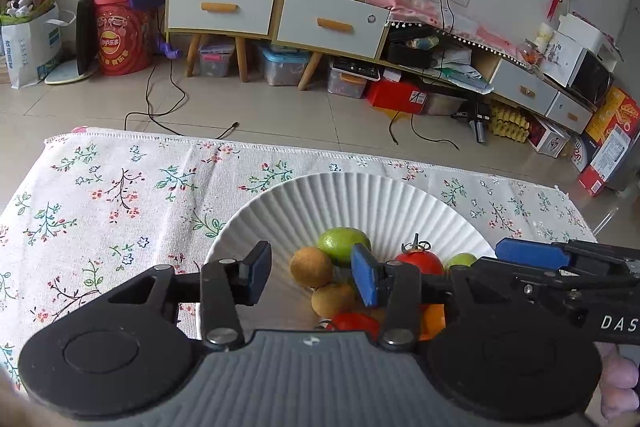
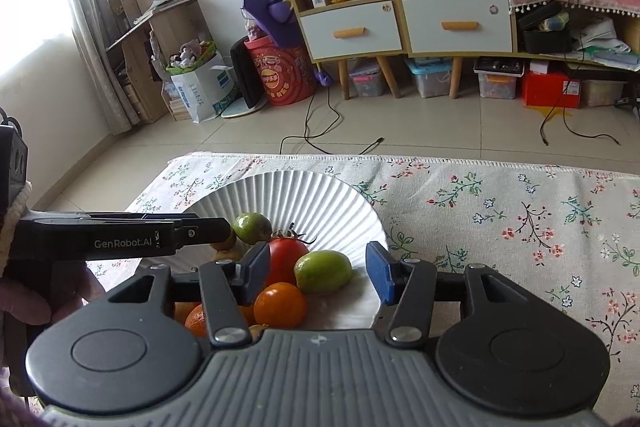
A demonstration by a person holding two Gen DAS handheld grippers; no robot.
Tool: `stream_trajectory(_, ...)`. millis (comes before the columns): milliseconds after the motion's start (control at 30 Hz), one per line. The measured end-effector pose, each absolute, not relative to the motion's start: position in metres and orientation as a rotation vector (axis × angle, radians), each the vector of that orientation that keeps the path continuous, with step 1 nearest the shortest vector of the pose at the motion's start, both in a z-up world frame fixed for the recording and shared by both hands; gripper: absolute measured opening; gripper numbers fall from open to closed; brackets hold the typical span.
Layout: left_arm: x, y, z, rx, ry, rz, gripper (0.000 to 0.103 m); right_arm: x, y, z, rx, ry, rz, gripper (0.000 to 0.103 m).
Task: Organize fruits
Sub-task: 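Open the left tool releasing the kiwi while the right tool releases the lime, then withdraw both open tools from the plate toward the remaining fruits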
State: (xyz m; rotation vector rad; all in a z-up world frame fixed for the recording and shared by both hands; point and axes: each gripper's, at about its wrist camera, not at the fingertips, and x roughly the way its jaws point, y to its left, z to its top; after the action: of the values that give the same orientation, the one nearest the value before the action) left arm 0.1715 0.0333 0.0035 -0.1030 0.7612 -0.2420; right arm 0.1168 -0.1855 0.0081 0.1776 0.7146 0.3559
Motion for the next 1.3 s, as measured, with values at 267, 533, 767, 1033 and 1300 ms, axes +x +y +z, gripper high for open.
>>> stream_trajectory(267,0.156,0.038,0.018,-0.053,0.740,-0.192,0.061,0.103,-0.189,0.027,0.173,0.704,0.312,0.076)
stream_trajectory(533,0.136,0.045,0.031,-0.027,0.730,-0.164,0.084,0.083,-0.188,0.040,0.133,0.696,0.252,0.089)
stream_trajectory(767,0.114,0.048,0.040,-0.012,0.718,-0.147,0.096,0.065,-0.185,0.049,0.114,0.686,0.222,0.101)
stream_trajectory(1033,0.099,0.050,0.038,-0.001,0.747,-0.130,0.096,0.050,-0.180,0.052,0.089,0.689,0.218,0.102)
stream_trajectory(1300,0.077,0.059,0.023,0.021,0.763,-0.118,0.096,0.036,-0.180,0.034,0.096,0.716,0.213,0.102)
